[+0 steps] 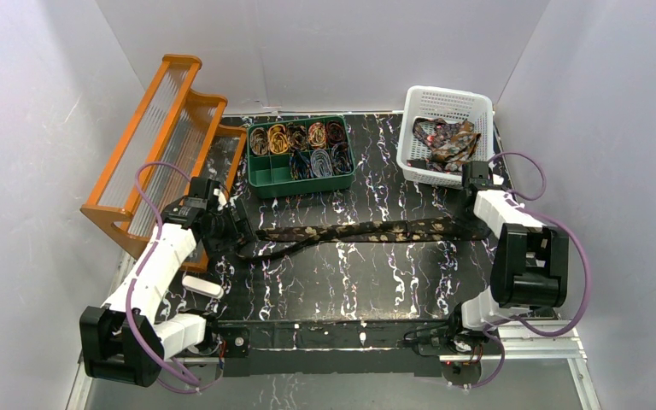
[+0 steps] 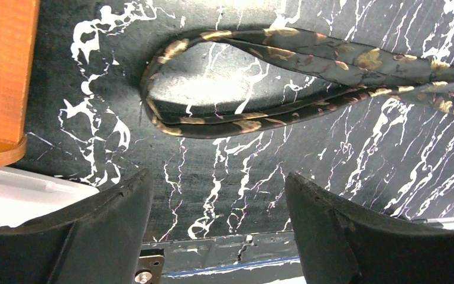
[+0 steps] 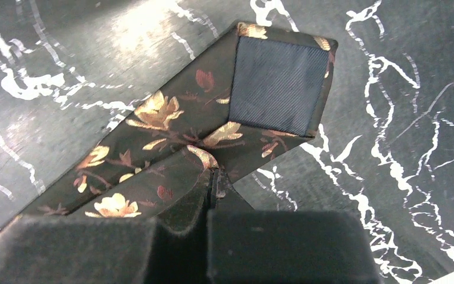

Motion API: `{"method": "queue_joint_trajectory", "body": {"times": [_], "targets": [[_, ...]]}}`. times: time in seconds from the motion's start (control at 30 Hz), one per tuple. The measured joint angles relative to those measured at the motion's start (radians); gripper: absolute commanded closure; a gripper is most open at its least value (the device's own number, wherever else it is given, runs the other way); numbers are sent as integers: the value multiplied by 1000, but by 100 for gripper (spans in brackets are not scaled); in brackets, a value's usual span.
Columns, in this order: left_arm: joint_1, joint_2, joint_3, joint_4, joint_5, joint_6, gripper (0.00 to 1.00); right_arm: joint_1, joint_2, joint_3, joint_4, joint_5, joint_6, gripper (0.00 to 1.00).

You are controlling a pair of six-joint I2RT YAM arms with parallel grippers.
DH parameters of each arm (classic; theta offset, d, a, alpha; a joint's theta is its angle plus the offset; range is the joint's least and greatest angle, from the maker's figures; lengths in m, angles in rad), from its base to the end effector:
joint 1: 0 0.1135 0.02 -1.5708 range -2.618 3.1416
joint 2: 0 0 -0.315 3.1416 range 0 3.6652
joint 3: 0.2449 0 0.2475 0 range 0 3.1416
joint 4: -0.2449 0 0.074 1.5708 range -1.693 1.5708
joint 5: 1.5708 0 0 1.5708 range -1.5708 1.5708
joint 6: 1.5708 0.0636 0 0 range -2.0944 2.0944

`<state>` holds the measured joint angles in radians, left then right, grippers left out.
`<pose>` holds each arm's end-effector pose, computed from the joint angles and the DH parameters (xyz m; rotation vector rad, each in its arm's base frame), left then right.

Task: Roll the ties
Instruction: Flatten out the tie at the center of the board.

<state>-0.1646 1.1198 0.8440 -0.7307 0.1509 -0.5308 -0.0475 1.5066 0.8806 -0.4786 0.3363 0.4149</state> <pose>0.1990 -0.0427 0.2737 -0.4216 2.5927 -0.4460 0.2885 -0.0347 0.2161 0.6996 2.5133 -0.3220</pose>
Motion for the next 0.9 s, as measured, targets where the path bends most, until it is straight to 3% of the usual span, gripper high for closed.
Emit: {"method": "queue_joint_trajectory", "body": {"times": [0.17, 0.3, 0.47, 0.53, 0.63, 0.77, 0.9], "targets": [[0, -1, 10, -17, -42, 0, 17, -18, 40, 35, -3, 47, -5, 95], [0, -1, 10, -31, -70, -5, 16, -23, 46, 117, -26, 38, -8, 58], [0, -1, -7, -21, -87, -21, 16, -23, -27, 146, -25, -144, -17, 37], [0, -1, -25, -11, -97, -31, 16, -23, -123, 118, 8, -272, -32, 24], [0, -1, -48, 0, -110, -47, 16, -15, -307, 24, 147, -488, -64, 15], [0, 1, -71, 10, -115, -66, 18, 80, -426, -97, 379, -741, -139, 13], [0, 1, -73, 19, -130, -82, 19, 394, -316, -124, 518, -837, -338, 20]]}}
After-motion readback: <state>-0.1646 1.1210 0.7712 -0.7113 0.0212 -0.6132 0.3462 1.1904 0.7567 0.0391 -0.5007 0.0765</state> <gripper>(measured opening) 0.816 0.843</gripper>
